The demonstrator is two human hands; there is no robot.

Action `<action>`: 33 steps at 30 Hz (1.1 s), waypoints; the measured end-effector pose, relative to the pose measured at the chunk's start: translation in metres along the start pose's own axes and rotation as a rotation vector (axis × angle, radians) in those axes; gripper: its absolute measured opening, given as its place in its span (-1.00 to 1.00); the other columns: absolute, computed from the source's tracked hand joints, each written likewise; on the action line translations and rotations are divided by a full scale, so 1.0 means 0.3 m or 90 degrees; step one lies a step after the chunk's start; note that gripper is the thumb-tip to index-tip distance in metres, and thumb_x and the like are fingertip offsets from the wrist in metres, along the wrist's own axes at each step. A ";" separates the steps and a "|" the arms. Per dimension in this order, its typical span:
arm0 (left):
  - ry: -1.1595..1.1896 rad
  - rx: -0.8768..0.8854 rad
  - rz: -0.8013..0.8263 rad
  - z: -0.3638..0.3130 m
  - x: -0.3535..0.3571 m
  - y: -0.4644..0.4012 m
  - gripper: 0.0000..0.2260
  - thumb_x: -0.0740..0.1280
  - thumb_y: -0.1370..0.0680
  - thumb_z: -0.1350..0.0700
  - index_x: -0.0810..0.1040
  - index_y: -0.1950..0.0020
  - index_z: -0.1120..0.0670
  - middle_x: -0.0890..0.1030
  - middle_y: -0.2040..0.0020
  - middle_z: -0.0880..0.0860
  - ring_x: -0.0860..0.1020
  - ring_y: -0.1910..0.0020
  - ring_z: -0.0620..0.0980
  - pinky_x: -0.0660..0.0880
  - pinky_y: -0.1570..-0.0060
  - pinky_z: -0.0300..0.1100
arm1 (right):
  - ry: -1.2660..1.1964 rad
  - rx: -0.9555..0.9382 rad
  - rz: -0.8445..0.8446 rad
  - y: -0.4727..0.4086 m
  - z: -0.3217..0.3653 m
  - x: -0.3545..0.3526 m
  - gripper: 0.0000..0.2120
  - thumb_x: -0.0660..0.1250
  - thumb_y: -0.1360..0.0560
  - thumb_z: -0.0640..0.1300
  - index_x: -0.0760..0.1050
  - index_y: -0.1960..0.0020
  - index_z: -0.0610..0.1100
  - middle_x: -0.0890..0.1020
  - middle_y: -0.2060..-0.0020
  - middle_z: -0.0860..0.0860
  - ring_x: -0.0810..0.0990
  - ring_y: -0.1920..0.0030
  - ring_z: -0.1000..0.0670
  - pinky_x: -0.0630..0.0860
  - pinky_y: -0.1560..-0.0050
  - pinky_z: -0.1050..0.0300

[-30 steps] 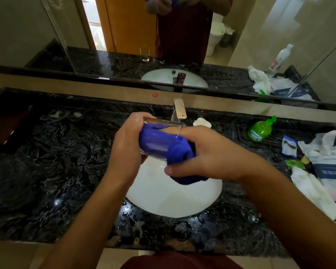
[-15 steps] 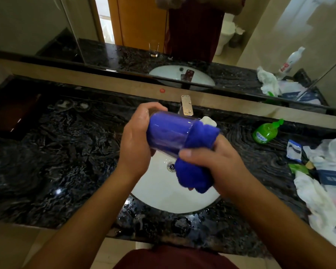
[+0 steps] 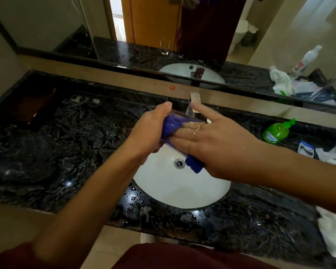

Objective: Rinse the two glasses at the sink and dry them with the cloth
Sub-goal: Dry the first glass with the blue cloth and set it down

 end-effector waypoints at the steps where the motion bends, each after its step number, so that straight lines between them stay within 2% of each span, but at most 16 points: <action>1: 0.017 0.025 -0.027 -0.004 -0.003 0.006 -0.50 0.09 -0.73 -0.12 0.55 0.31 0.02 0.34 0.51 -0.09 0.25 0.55 -0.13 0.18 0.54 -0.28 | -0.057 0.041 -0.004 -0.002 -0.010 0.002 -0.40 0.36 -0.38 -0.24 0.53 -0.42 0.01 0.63 -0.34 0.08 0.57 -0.38 -0.02 0.24 -0.55 -0.30; 2: 0.022 0.053 -0.059 -0.006 -0.007 0.014 -0.50 0.09 -0.73 -0.12 0.54 0.30 0.04 0.38 0.49 -0.08 0.31 0.52 -0.13 0.25 0.50 -0.26 | -0.161 0.079 -0.019 -0.001 -0.013 0.001 -0.43 0.35 -0.41 -0.23 0.52 -0.41 0.05 0.62 -0.33 0.13 0.56 -0.37 0.01 0.28 -0.53 -0.16; 5: 0.022 0.172 -0.136 -0.010 -0.021 0.037 -0.48 0.09 -0.68 -0.16 0.56 0.08 0.25 0.56 0.31 0.10 0.51 0.31 -0.03 0.42 0.23 -0.13 | -0.625 0.200 -0.095 0.021 -0.009 -0.011 -0.49 0.35 -0.41 -0.36 0.58 -0.25 0.07 0.68 -0.06 0.13 0.63 -0.07 0.05 0.56 -0.15 0.13; 7: 0.037 0.275 -0.153 -0.016 -0.016 0.059 -0.60 0.07 -0.68 -0.08 0.60 -0.01 0.13 0.66 0.18 0.08 0.60 0.19 0.04 0.48 0.17 -0.04 | -0.902 0.289 -0.166 0.042 0.003 -0.012 -0.49 0.38 -0.29 -0.40 0.68 -0.08 0.10 0.71 0.07 0.14 0.63 0.08 0.13 0.54 -0.01 0.28; 9: 0.049 0.375 -0.167 -0.019 -0.007 0.091 -0.69 0.04 -0.67 -0.03 0.58 -0.09 -0.03 0.69 0.09 -0.01 0.64 0.13 0.00 0.53 0.14 -0.07 | -1.141 0.343 -0.236 0.066 0.017 0.007 -0.50 0.41 -0.12 -0.35 0.75 0.01 0.00 0.73 0.07 0.03 0.63 0.07 0.01 0.54 0.02 0.21; 11: 0.058 0.485 -0.162 -0.020 0.004 0.126 -0.71 0.03 -0.66 -0.04 0.52 -0.17 -0.04 0.65 0.02 -0.15 0.61 0.12 -0.11 0.52 0.11 -0.13 | -1.379 0.362 -0.254 0.095 0.041 0.028 -0.41 0.46 -0.01 -0.29 0.72 -0.06 -0.20 0.73 -0.06 -0.14 0.67 -0.03 -0.13 0.61 -0.08 0.13; 13: 0.065 0.594 -0.132 -0.014 0.020 0.156 -0.69 0.06 -0.70 -0.14 0.48 -0.26 -0.03 0.58 -0.04 -0.16 0.57 0.08 -0.10 0.49 0.07 -0.13 | -1.517 0.318 -0.245 0.106 0.063 -0.004 -0.33 0.53 -0.09 -0.21 0.64 -0.20 -0.35 0.68 -0.21 -0.25 0.68 -0.20 -0.20 0.62 -0.23 0.01; 14: 0.059 0.642 -0.114 -0.012 0.025 0.164 -0.65 0.07 -0.70 -0.21 0.46 -0.32 -0.07 0.56 -0.08 -0.08 0.56 0.06 -0.02 0.49 0.06 -0.06 | -1.522 0.294 -0.252 0.111 0.064 -0.025 -0.40 0.53 -0.18 -0.17 0.65 -0.20 -0.34 0.69 -0.20 -0.25 0.69 -0.20 -0.19 0.63 -0.22 0.00; 16: 0.023 0.690 -0.072 -0.017 0.039 0.160 -0.63 0.09 -0.68 -0.26 0.41 -0.40 -0.13 0.51 -0.16 -0.05 0.53 0.03 0.07 0.48 0.03 0.05 | -1.416 0.321 -0.276 0.122 0.051 -0.046 -0.65 0.49 -0.27 -0.19 0.75 -0.05 -0.20 0.76 -0.02 -0.16 0.77 0.02 -0.08 0.68 0.05 0.13; 18: 0.002 0.637 -0.022 -0.031 0.045 0.142 -0.63 0.12 -0.68 -0.24 0.36 -0.40 -0.10 0.52 -0.18 -0.14 0.54 -0.02 -0.01 0.50 0.00 0.02 | -1.264 0.392 -0.318 0.139 0.012 -0.045 -0.76 0.42 -0.31 -0.23 0.77 0.08 -0.09 0.78 0.12 -0.06 0.74 0.23 0.04 0.61 0.27 0.27; 20: 0.026 0.459 0.027 -0.047 0.039 0.109 -0.65 0.14 -0.63 -0.20 0.40 -0.32 -0.06 0.62 -0.06 -0.13 0.58 0.11 0.01 0.53 0.19 -0.08 | -1.036 0.359 -0.319 0.144 -0.032 -0.057 -0.78 0.44 -0.37 -0.18 0.76 0.03 -0.01 0.77 0.13 0.07 0.71 0.20 0.10 0.57 0.15 0.28; 22: 0.078 0.235 0.111 -0.043 0.052 0.084 -0.59 0.10 -0.60 -0.31 0.52 -0.19 -0.06 0.63 0.10 0.07 0.50 0.28 0.12 0.42 0.43 -0.16 | -0.660 0.226 -0.249 0.133 -0.044 -0.076 -0.80 0.43 -0.51 -0.14 0.69 -0.11 0.01 0.72 0.08 0.15 0.67 0.09 0.10 0.54 -0.02 0.19; 24: 0.091 0.082 0.128 -0.027 0.056 0.072 -0.53 0.13 -0.56 -0.45 0.64 0.05 -0.14 0.58 0.23 0.12 0.47 0.35 0.06 0.35 0.45 -0.21 | -0.370 0.100 -0.162 0.117 -0.027 -0.052 -0.74 0.43 -0.57 -0.02 0.63 -0.25 0.00 0.69 -0.11 0.15 0.64 -0.15 0.04 0.49 -0.20 0.02; 28: 0.154 -0.039 0.081 0.021 0.070 0.077 -0.63 0.26 -0.44 -0.33 0.65 0.14 -0.08 0.50 0.34 0.03 0.42 0.41 -0.06 0.26 0.43 -0.26 | -0.307 0.117 -0.175 0.105 -0.010 -0.021 -0.49 0.45 -0.48 0.27 0.63 -0.29 -0.03 0.70 -0.18 0.07 0.66 -0.21 -0.07 0.55 -0.10 -0.12; 31: 0.271 -0.064 0.064 0.045 0.074 0.080 -0.51 0.29 -0.48 -0.28 0.64 -0.11 0.11 0.53 0.30 0.06 0.45 0.42 -0.03 0.26 0.53 -0.31 | -0.344 0.143 -0.323 0.134 -0.009 -0.062 -0.38 0.53 -0.40 0.26 0.63 -0.26 -0.18 0.69 -0.19 -0.04 0.65 -0.25 -0.08 0.55 -0.22 -0.16; 33: 0.367 -0.089 0.104 0.051 0.081 0.075 -0.52 0.25 -0.58 -0.24 0.57 -0.20 0.15 0.52 0.25 0.08 0.43 0.49 -0.05 0.25 0.60 -0.35 | -0.341 0.150 -0.420 0.165 -0.011 -0.096 -0.45 0.45 -0.50 0.15 0.58 -0.30 -0.23 0.60 -0.31 -0.16 0.56 -0.36 -0.16 0.48 -0.32 -0.21</action>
Point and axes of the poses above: each hand's wrist, its own y-axis away from the middle knuckle, its own x-axis out of the palm, z = x × y, the point moved 5 cm from there along -y, towards the middle knuckle
